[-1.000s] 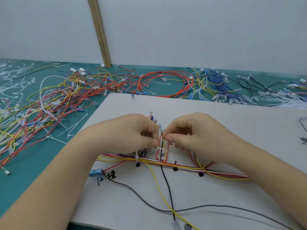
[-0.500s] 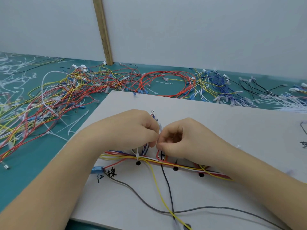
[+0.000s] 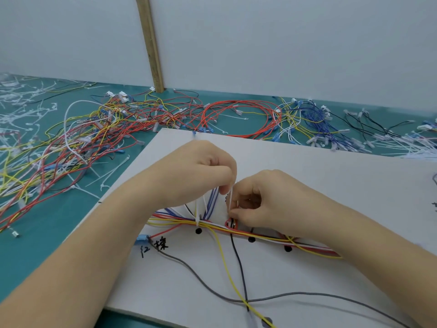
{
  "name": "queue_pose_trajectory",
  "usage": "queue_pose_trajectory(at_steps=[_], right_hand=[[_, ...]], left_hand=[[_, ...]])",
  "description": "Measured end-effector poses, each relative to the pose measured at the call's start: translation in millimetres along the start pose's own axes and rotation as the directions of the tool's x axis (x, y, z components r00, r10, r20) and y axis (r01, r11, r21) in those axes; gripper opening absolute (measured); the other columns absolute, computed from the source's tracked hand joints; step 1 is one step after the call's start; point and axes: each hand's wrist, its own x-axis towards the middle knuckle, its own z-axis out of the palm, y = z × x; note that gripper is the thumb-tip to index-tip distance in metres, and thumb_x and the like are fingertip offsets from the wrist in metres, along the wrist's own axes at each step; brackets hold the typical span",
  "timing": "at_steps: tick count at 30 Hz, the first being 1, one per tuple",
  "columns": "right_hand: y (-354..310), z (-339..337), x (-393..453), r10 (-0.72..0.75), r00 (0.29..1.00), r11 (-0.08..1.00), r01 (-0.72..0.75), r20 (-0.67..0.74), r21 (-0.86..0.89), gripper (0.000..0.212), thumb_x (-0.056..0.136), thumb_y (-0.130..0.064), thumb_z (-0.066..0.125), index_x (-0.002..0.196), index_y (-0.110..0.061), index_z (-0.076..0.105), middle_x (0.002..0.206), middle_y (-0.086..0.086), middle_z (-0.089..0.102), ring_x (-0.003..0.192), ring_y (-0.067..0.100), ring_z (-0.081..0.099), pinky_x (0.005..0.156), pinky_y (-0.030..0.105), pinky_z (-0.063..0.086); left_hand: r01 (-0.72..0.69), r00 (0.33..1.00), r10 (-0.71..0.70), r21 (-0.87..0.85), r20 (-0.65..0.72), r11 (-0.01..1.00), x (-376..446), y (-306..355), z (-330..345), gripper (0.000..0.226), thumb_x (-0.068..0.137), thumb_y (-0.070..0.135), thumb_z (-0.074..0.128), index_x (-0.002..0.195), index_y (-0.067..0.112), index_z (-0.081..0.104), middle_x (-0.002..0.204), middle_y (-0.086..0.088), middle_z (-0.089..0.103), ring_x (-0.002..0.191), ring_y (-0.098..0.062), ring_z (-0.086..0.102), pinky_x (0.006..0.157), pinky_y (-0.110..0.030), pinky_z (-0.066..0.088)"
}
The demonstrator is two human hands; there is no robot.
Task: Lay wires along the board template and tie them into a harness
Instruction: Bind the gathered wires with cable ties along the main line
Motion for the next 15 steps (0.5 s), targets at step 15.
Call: queue_pose_trajectory(at_steps=[15], right_hand=[[3.0,1.4,-1.7,0.032,0.999,0.996,-0.028,-0.043,0.09,0.025,0.078,-0.019,0.065,0.059,-0.032,0.054,0.055,-0.015,0.056,0.055,-0.005,0.051,0.056,0.011,0.038]], left_hand=[[-0.036,0.999,0.033,0.147,0.024,0.988,-4.0,-2.2,0.6,0.025,0.071,0.023,0.04,0.048,0.015,0.041,0.05,-0.001,0.032,0.048,-0.009,0.027,0.049,-0.028,0.024]])
